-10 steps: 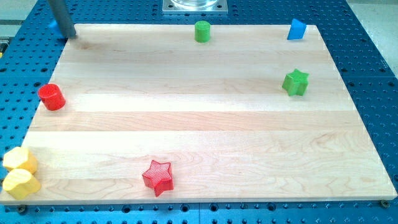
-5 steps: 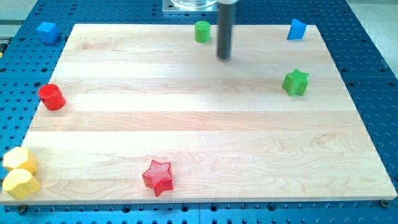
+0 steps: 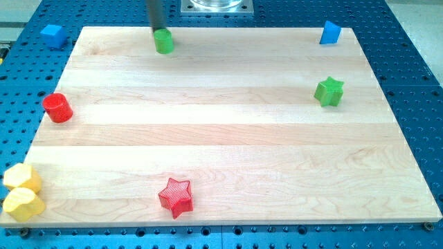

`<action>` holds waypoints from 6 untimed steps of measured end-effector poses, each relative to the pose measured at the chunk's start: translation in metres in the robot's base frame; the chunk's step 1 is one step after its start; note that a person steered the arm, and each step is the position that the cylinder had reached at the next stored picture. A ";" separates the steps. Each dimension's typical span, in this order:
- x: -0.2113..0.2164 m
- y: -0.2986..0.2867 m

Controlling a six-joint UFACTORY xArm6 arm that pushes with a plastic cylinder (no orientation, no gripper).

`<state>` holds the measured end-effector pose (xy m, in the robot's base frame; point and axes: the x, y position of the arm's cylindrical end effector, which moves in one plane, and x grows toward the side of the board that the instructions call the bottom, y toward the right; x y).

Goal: Place the green circle to the top left corner of the board

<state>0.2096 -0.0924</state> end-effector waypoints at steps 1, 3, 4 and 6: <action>0.013 0.051; 0.037 -0.055; 0.057 -0.061; 0.074 -0.097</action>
<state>0.2839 -0.1889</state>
